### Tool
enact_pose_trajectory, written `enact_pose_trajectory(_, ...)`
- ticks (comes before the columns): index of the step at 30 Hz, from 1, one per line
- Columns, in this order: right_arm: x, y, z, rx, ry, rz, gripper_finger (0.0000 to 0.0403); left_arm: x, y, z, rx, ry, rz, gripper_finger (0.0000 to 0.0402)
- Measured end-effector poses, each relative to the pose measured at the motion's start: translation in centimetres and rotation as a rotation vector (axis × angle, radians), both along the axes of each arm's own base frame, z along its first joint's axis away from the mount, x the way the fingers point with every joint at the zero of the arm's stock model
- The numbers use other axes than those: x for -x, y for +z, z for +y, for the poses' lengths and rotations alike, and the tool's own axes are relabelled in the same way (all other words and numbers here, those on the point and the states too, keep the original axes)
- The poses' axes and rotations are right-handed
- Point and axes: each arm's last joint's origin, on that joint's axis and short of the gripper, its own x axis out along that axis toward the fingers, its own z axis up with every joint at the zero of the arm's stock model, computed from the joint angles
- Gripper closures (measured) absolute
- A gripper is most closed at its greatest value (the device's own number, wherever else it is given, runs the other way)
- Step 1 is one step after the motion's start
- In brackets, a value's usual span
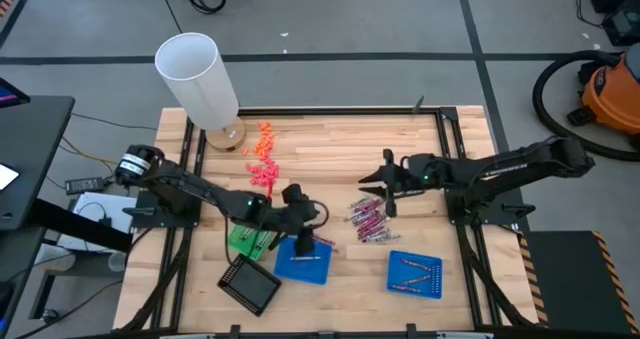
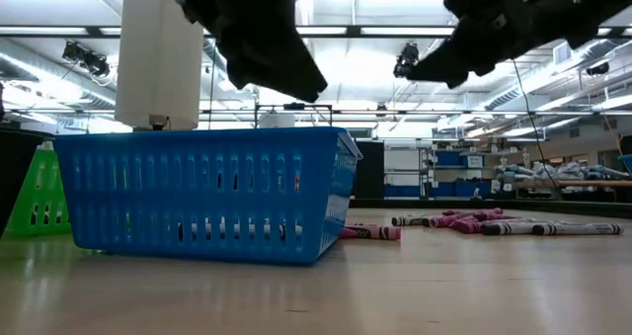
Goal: Sort crayons
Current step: Put the white crayon into the left blue basket
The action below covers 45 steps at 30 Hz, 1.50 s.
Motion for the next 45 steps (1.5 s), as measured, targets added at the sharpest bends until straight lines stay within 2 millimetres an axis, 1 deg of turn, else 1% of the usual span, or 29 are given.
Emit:
enact_pose_trajectory(2, 0.1, -0.3, -0.2, 0.038, -0.002, -0.060, 0.0300, -0.3, 0.8, 0.9, 0.026, 0.009, 0.050, 0.0230)
enact_pose_trajectory(5, 0.3, -0.6, -0.5, 0.051, -0.018, -0.124, 0.0300, -0.3, 1.9, 2.1, 0.097, 0.016, 0.174, 0.0230)
enact_pose_trajectory(6, 0.5, -0.8, -0.5, 0.054, -0.023, -0.136, 0.0300, -0.3, 2.4, 2.4, 0.115, 0.021, 0.190, 0.0230)
enact_pose_trajectory(8, 0.6, -1.1, -0.7, 0.046, -0.034, -0.141, 0.0300, -0.5, 3.1, 2.8, 0.128, 0.028, 0.190, 0.0230)
enact_pose_trajectory(11, 0.6, -1.1, -0.9, 0.037, -0.047, -0.144, 0.0300, -0.8, 3.3, 2.9, 0.120, 0.011, 0.177, 0.0230)
enact_pose_trajectory(14, 0.6, -1.0, -1.1, 0.036, -0.058, -0.149, 0.0300, -1.7, 3.4, 3.3, 0.146, 0.034, 0.113, 0.0230)
enact_pose_trajectory(16, 0.6, -1.0, -1.2, 0.036, -0.064, -0.157, 0.0300, -2.2, 2.8, 3.5, 0.162, 0.053, 0.105, 0.0230)
enact_pose_trajectory(18, 0.6, -1.0, -1.3, 0.015, -0.073, -0.156, 0.0300, -3.3, 2.1, 3.7, 0.185, 0.047, 0.086, 0.0230)
enact_pose_trajectory(21, 0.6, -1.2, -1.3, -0.024, -0.081, -0.142, 0.0301, -4.8, 0.8, 3.9, 0.226, 0.046, 0.132, 0.0230)
enact_pose_trajectory(24, 0.7, -1.7, -1.3, -0.094, -0.099, -0.094, 0.0301, -6.0, 0.1, 4.1, 0.222, 0.062, 0.193, 0.0230)
enact_pose_trajectory(25, 0.7, -1.8, -1.3, -0.097, -0.101, -0.080, 0.0301, -6.5, 0.1, 4.2, 0.221, 0.067, 0.196, 0.0230)
enact_pose_trajectory(27, 0.7, -2.0, -1.3, -0.085, -0.098, -0.068, 0.0301, -7.1, -0.3, 4.6, 0.212, 0.091, 0.236, 0.0230)
enact_pose_trajectory(29, 0.7, -2.2, -1.3, -0.071, -0.094, -0.046, 0.0301, -7.9, -0.5, 5.1, 0.190, 0.116, 0.223, 0.0230)
enact_pose_trajectory(33, 0.7, -2.2, -1.3, -0.044, -0.085, -0.049, 0.0301, -9.0, -1.3, 6.3, 0.136, 0.124, 0.216, 0.0230)
enact_pose_trajectory(35, 0.7, -2.0, -1.3, -0.044, -0.085, -0.065, 0.0301, -9.2, -1.7, 7.0, 0.125, 0.129, 0.221, 0.0230)
enact_pose_trajectory(38, 0.7, -2.0, -1.3, -0.058, -0.088, -0.070, 0.0301, -9.9, -1.8, 8.0, 0.119, 0.135, 0.164, 0.0230)
enact_pose_trajectory(40, 0.7, -1.9, -1.3, -0.054, -0.087, -0.072, 0.0301, -10.6, -2.3, 8.7, 0.121, 0.134, 0.124, 0.0230)
enact_pose_trajectory(45, 0.6, -1.9, -1.3, -0.052, -0.086, -0.080, 0.0301, -12.0, -4.6, 9.5, 0.128, 0.136, 0.078, 0.0230)
